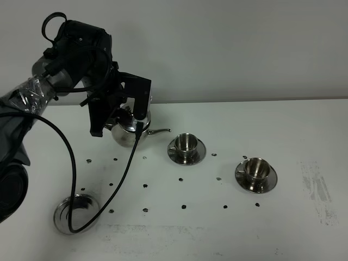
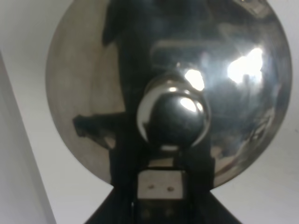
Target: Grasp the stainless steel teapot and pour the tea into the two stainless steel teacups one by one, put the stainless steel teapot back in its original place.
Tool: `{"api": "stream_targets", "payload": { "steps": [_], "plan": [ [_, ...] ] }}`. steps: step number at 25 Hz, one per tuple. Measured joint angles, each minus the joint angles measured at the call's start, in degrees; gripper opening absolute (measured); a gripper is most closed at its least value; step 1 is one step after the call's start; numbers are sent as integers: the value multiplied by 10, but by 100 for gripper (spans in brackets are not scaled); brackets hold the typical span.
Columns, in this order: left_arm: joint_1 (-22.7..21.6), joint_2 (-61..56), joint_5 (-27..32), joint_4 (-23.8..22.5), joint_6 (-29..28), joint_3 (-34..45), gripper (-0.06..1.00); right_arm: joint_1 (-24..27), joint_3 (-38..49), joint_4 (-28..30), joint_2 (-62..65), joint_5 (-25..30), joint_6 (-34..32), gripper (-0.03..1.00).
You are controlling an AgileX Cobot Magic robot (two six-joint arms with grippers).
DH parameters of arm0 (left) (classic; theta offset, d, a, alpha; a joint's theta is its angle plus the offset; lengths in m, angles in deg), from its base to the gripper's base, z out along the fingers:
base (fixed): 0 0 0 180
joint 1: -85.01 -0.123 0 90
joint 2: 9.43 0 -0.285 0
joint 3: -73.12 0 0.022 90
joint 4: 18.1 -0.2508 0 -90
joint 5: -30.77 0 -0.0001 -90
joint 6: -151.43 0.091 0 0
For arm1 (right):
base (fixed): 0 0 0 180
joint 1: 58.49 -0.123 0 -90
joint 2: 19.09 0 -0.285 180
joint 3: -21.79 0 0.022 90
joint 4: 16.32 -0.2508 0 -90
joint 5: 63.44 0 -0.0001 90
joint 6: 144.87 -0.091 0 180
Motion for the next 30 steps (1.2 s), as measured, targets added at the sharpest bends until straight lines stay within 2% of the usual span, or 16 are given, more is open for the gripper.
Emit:
{"api": "stream_targets", "payload": {
  "steps": [17, 30],
  "plan": [
    [29, 30, -92, -47, 3, -1, 24, 0, 0, 2, 0, 0, 0, 45],
    [41, 30, -108, -87, 3, -1, 24, 0, 0, 3, 0, 0, 0, 45]
  ]
}}
